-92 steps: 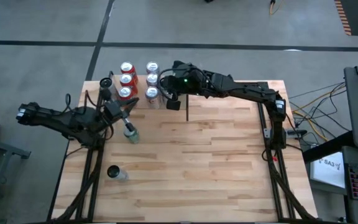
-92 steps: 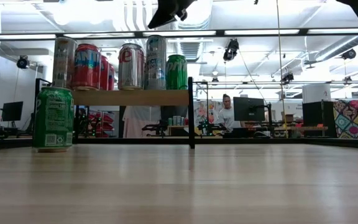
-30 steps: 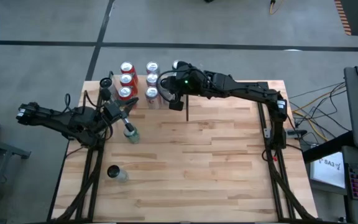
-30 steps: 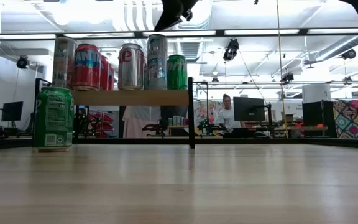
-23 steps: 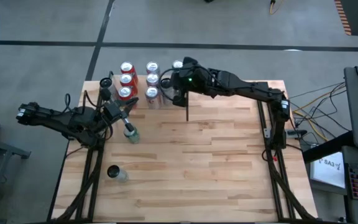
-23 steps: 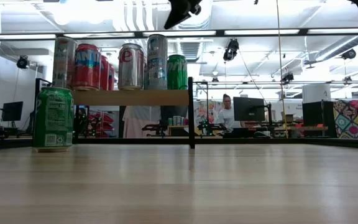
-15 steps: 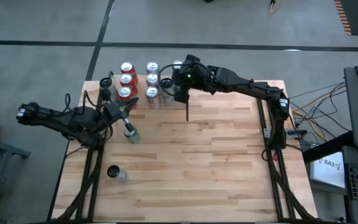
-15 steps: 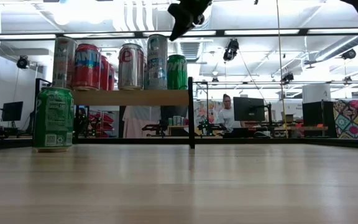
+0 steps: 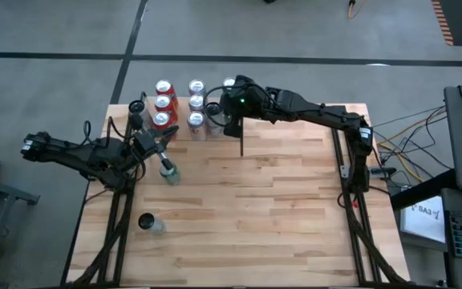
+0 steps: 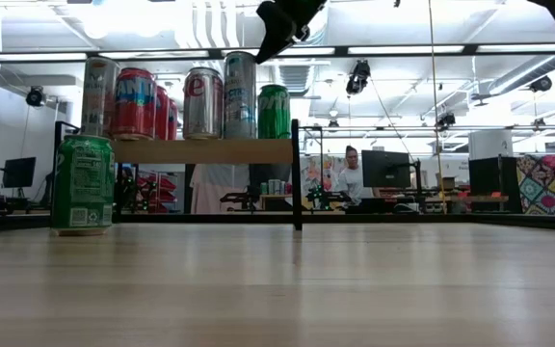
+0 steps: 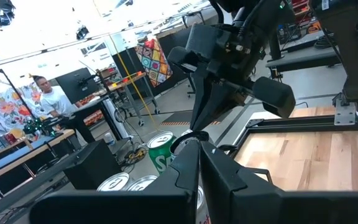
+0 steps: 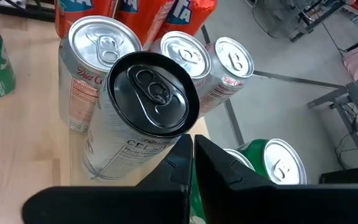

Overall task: Place canned beverage on shelf
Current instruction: Adjust the white and blue soda can on the shelf

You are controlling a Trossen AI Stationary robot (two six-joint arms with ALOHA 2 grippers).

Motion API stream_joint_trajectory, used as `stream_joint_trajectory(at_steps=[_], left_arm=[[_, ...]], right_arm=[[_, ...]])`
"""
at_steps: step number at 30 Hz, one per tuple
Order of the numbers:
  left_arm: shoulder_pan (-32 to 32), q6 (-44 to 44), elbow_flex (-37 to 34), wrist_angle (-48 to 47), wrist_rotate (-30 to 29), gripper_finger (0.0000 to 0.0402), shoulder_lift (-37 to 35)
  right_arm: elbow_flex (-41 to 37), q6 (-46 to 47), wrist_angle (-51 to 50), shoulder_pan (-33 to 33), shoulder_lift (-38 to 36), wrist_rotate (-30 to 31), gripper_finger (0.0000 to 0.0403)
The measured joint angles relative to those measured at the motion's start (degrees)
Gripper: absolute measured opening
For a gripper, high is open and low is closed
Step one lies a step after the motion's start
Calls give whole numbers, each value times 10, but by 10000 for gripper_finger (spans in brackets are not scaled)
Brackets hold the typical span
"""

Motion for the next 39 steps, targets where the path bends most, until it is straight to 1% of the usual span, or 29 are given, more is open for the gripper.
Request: stream_joint_trajectory(at_steps=[4,7,9,11,16,23,26,31,34,36,39], left_arm=[[0,0,0,0,0,0,0],[0,0,0,0,0,0,0],[0,0,0,0,0,0,0],[0,0,0,0,0,0,0],[0,4,0,11,0,0,0],[0,53,0,54,0,0,1],[0,70,0,54,0,0,1],[-1,92,-6,35,0,0,2],[-8,91,-24,33,5,0,-5],[-10,98,-29,33,18,0,-12],[-10,68,-34,29,44,0,-27]], right_arm=[[0,-1,0,1,0,6,9],[-1,-10,10,1,0,51,9],[-1,-12,30,1,-2,57,9],[1,-12,52,1,-3,43,9],[2,4,90,12,-3,-22,9],[0,25,104,36,0,-30,9],[0,56,115,44,0,-31,9],[-3,178,152,51,0,-24,9],[-4,196,170,63,0,-22,9],[-4,207,173,72,0,-22,9],[-4,235,176,78,0,11,9]])
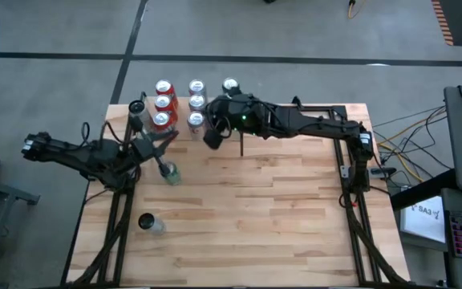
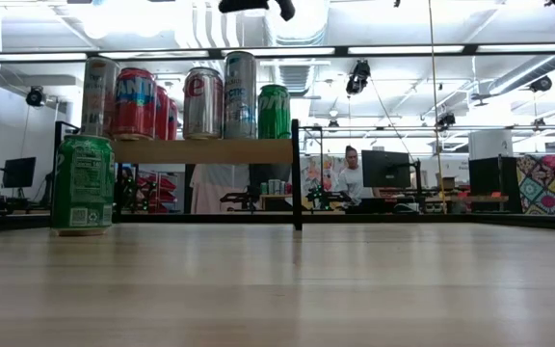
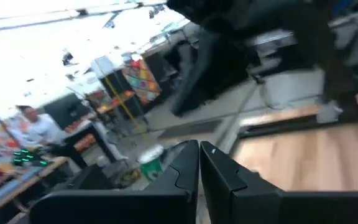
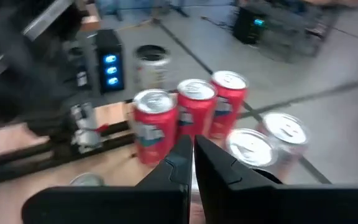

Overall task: Place canned beverage on shelf
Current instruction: Adjust the white and blue soda can on the shelf

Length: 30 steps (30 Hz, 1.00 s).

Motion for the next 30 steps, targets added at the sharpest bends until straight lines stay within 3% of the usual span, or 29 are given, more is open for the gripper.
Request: stream_joint_trajectory(at_steps=[6,10,30], left_arm=[[0,15,-27,-22,5,0,-30],[0,10,-30,-31,4,0,-51],[0,1,-38,-51,5,0,-84]], right_arm=[[0,84,-15,0,0,70,9],[-1,112,-28,0,0,83,9],[-6,104,-57,-1,28,119,9]])
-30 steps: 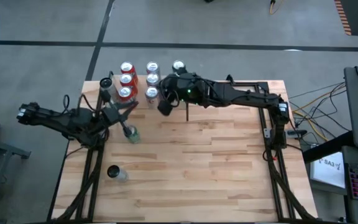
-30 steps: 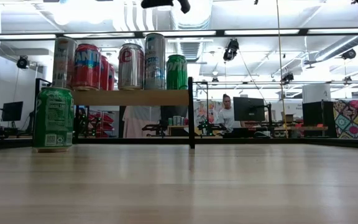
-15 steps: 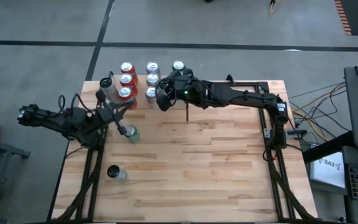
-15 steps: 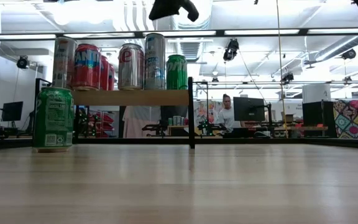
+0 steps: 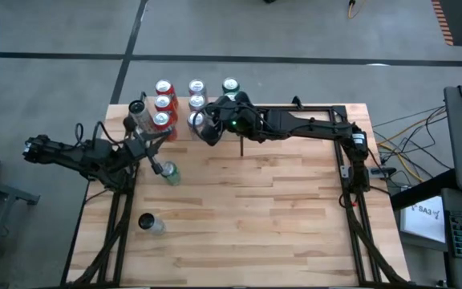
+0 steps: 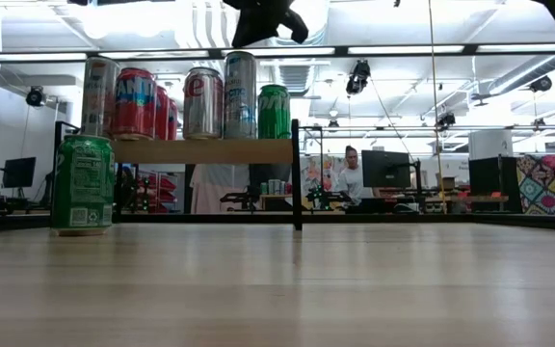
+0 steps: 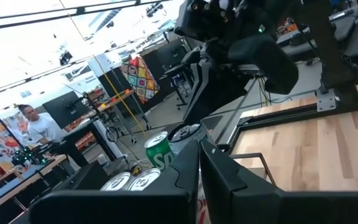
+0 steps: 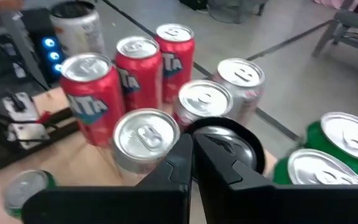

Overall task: Place canned beverage on shelf
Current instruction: Adjust the white and blue soda can on the shelf

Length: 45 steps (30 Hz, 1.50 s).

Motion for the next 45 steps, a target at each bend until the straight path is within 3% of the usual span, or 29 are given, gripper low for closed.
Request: stream_joint_trajectory(at_steps=[45], left_arm=[[0,-1,0,-5,0,0,0]], right_arm=[[12,-80,-57,0,0,10,9]])
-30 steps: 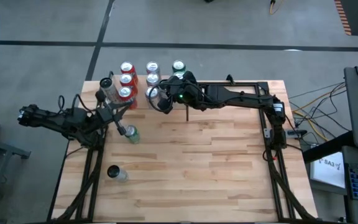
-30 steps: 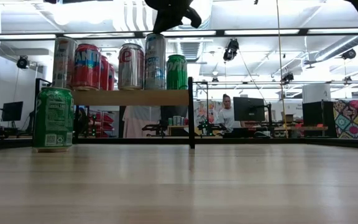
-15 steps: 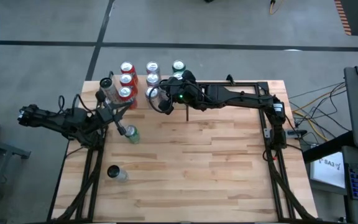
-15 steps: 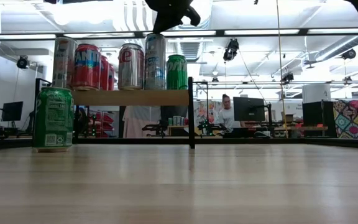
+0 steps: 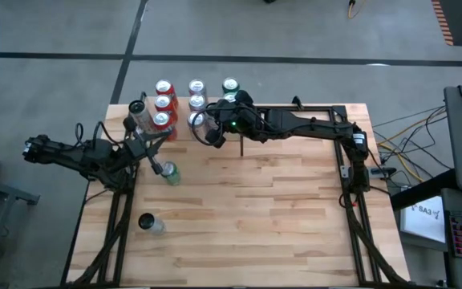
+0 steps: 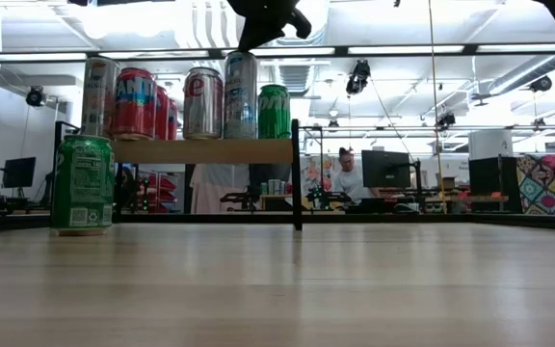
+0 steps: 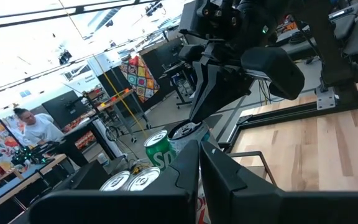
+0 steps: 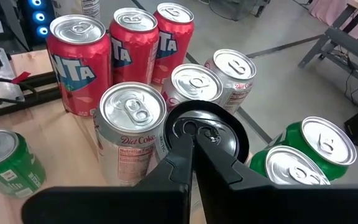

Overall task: Place canned beverage on shelf
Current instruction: Adjust the white and blue soda can on the shelf, then put the green soda can aligned with the other green soda cans on the shelf

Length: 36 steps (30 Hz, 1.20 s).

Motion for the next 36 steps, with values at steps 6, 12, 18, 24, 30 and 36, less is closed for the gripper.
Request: stream_joint_trajectory(at_steps=[6,12,18,24,30,36], left_arm=[[0,0,0,0,0,0,0],[0,0,0,0,0,0,0],[0,0,0,0,0,0,0],[0,0,0,0,0,0,0],[0,0,0,0,0,0,0],[0,-8,0,1,1,0,1]], right_arm=[[0,-4,-6,0,-2,0,9],[0,-6,-6,0,-3,0,9],[0,-10,-5,0,-7,0,9],[0,-10,8,0,-12,0,9],[1,-12,57,1,-14,-6,9],[1,-21,87,23,-18,-46,9]])
